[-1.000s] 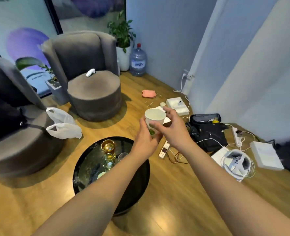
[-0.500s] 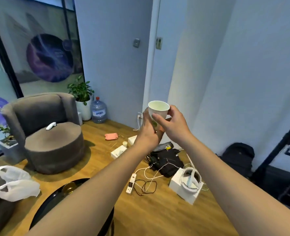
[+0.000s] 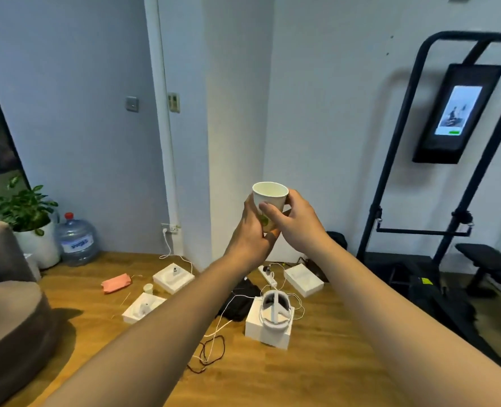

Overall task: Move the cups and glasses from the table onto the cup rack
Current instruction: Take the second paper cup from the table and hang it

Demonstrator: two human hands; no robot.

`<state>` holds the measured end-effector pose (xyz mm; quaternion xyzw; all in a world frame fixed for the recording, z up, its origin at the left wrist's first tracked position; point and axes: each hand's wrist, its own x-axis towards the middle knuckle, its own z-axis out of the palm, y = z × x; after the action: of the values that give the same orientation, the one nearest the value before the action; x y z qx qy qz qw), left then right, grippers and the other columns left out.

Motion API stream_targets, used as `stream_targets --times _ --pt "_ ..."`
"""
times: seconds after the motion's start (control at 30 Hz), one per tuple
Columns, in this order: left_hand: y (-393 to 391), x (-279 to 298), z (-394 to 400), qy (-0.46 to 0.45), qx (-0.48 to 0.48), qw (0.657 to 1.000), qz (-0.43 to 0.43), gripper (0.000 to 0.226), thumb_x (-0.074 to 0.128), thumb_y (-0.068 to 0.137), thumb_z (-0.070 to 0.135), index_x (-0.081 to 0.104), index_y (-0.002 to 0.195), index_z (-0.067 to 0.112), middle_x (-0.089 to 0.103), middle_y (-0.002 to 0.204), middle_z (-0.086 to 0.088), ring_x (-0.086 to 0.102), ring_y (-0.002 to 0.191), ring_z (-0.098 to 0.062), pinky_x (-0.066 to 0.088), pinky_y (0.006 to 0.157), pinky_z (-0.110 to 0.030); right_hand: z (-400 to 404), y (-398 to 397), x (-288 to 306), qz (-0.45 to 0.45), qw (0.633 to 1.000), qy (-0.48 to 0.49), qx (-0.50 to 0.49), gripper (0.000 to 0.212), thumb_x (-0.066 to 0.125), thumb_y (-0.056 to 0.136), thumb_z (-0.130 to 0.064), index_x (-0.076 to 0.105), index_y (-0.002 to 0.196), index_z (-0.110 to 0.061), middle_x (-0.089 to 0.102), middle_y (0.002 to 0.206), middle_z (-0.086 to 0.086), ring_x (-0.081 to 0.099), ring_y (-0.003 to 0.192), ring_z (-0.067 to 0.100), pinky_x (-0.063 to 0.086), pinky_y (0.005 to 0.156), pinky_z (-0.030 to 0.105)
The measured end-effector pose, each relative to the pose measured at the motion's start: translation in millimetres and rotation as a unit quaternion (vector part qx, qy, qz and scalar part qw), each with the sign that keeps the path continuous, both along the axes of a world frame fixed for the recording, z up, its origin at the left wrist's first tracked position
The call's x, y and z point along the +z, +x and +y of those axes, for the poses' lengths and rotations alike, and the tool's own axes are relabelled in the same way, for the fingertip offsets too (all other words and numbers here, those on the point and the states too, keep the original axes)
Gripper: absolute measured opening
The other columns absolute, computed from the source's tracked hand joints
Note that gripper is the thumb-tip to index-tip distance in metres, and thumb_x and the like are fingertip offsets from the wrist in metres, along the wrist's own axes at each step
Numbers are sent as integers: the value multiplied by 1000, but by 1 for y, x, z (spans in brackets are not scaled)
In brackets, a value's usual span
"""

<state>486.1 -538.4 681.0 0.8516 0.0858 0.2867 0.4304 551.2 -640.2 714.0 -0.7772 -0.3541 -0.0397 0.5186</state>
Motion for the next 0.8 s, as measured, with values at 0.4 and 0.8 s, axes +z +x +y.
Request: stream_targets --times 0.4,0.8 --pt "22 -8 -76 -40 -185 982 -6 82 67 96 17 14 155 35 46 147 2 50 131 -17 50 108 -42 -101 -13 -7 3 990 -1 -138 62 67 90 -49 47 142 -22 59 133 -2 58 114 15 55 87 26" --pt "13 -12 -255 -26 -392 919 -42 91 70 92 37 4 154 45 47 146 4 58 121 -9 54 100 -38 -292 -78 -7 18 948 54 -312 42 69 91 -41 58 127 -23 68 110 -11 64 93 -2 49 69 10"
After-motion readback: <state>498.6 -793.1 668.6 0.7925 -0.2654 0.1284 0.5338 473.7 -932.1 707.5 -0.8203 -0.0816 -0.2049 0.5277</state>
